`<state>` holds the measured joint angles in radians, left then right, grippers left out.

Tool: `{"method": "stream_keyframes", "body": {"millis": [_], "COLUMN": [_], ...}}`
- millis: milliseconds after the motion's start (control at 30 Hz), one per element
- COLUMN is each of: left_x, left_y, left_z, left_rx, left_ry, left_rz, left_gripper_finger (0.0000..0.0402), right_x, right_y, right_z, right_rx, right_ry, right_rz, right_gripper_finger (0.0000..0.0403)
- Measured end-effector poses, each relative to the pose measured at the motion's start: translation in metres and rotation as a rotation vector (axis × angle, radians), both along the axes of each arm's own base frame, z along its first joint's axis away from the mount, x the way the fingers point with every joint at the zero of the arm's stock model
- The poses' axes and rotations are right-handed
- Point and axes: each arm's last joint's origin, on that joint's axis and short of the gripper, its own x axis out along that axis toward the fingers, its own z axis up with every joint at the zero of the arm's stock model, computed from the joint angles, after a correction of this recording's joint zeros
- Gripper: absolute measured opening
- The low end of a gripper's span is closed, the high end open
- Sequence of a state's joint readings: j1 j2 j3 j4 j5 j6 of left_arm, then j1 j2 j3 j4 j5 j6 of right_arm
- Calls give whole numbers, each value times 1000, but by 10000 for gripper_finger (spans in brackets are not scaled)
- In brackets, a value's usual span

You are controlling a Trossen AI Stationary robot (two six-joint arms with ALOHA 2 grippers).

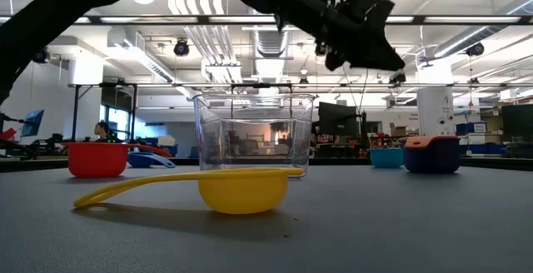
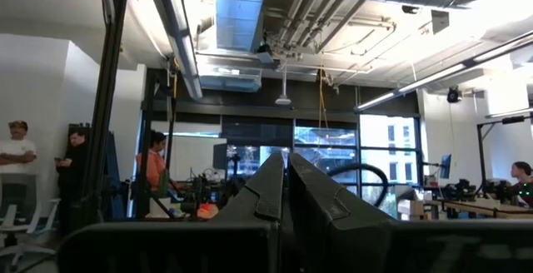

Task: Nest measuring cups in basket
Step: Stack the red measuring cup on top of the orange measuring cup

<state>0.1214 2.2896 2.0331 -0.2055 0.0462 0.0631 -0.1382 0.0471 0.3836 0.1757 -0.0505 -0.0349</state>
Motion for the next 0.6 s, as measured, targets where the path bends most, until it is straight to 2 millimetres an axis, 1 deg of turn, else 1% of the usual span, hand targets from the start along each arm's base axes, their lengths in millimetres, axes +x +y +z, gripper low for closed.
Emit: {"method": "stream_keyframes", "body": {"millis": [200,367,467,600], "left_x": [-13,-28,-46,-79], "left_y": [-16,-20,-22,-25], "left_z": [27,43,52,63], "left_rx": [57,76,78,75], "left_ry": [17,14,-7,-36], "left_rz": [-58,-72,-71,-60], "left_gripper_finger": [54,54,50,41], "right_x": [0,1,1,1], "right_y": [0,0,0,0], "right_z": [-1,-1,-1,-1], "right_rx": [0,0,0,0], "right_ry": [8,13,15,15], "right_rz": [0,-1,-1,0], "right_gripper_finger": [9,9,9,9]}}
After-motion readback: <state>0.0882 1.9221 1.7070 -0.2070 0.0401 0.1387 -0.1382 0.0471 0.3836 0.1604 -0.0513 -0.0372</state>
